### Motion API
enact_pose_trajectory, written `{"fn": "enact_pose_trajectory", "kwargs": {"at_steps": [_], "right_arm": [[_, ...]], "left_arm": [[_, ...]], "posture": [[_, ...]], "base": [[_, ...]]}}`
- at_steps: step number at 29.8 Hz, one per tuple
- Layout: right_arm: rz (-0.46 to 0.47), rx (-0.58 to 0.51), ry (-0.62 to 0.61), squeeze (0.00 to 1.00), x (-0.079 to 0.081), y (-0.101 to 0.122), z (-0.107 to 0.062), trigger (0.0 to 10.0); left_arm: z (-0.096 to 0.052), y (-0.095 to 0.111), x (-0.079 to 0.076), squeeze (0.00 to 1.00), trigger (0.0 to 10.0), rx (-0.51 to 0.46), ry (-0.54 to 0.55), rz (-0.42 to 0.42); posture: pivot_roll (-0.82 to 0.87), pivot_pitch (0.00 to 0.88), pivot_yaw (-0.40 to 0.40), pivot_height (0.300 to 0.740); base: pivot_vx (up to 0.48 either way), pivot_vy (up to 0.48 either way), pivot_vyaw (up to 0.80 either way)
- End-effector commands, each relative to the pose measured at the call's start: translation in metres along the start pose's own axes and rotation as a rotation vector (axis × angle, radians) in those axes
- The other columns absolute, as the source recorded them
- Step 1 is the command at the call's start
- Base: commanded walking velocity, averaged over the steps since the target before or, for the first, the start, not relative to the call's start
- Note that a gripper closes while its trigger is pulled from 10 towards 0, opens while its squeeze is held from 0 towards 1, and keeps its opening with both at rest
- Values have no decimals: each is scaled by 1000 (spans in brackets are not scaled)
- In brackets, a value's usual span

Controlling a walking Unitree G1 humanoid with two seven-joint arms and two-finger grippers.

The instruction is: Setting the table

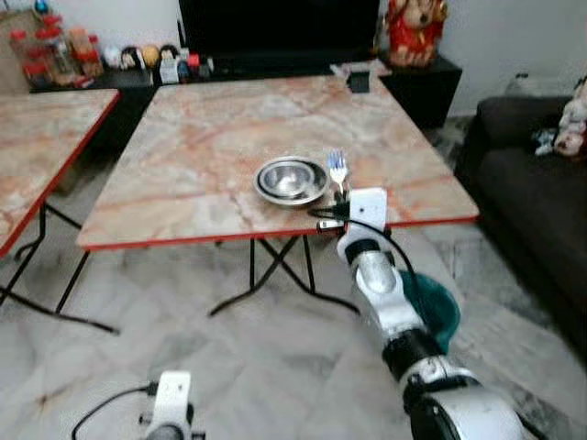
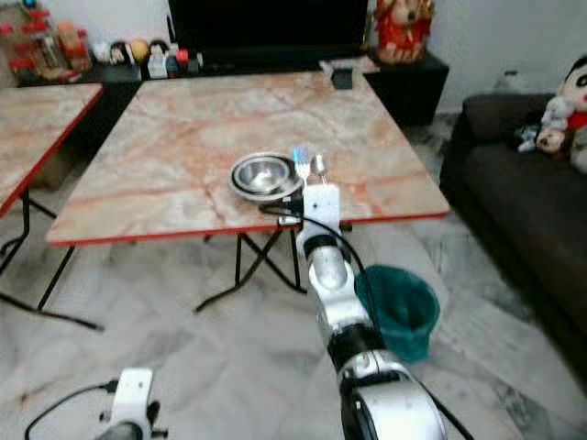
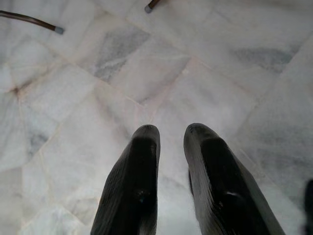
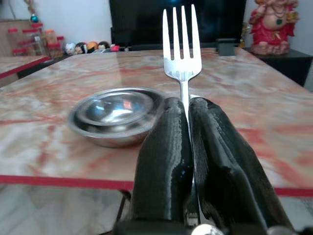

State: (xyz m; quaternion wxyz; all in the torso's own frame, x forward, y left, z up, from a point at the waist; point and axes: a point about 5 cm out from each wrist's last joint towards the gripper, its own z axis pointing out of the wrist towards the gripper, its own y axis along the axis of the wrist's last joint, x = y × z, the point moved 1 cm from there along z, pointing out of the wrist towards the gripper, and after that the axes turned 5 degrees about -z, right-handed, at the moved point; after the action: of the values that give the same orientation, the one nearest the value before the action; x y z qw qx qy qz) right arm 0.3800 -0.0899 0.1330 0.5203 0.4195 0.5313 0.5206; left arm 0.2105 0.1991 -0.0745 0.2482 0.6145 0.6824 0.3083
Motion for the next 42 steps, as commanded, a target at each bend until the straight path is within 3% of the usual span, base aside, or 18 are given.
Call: {"fn": "enact_pose_trajectory", "kwargs": {"at_steps": [1, 7, 42], "right_arm": [[2, 4, -20, 0, -5, 0, 1, 10000], [-1, 6, -29, 0, -5, 0, 1, 10000], [-2, 19, -29, 0, -6, 0, 2, 10000]], "left_arm": [[-1, -1, -7, 0, 10000, -7, -24, -26], [0, 0, -5, 0, 10000, -10, -12, -22], [0, -1, -7, 0, 10000, 2, -19, -14]], "posture": [[-16, 0, 53, 740], [-15, 0, 55, 740], [-18, 0, 53, 740]], "base": [[0, 0, 0], [45, 0, 0], [451, 0, 0]]}}
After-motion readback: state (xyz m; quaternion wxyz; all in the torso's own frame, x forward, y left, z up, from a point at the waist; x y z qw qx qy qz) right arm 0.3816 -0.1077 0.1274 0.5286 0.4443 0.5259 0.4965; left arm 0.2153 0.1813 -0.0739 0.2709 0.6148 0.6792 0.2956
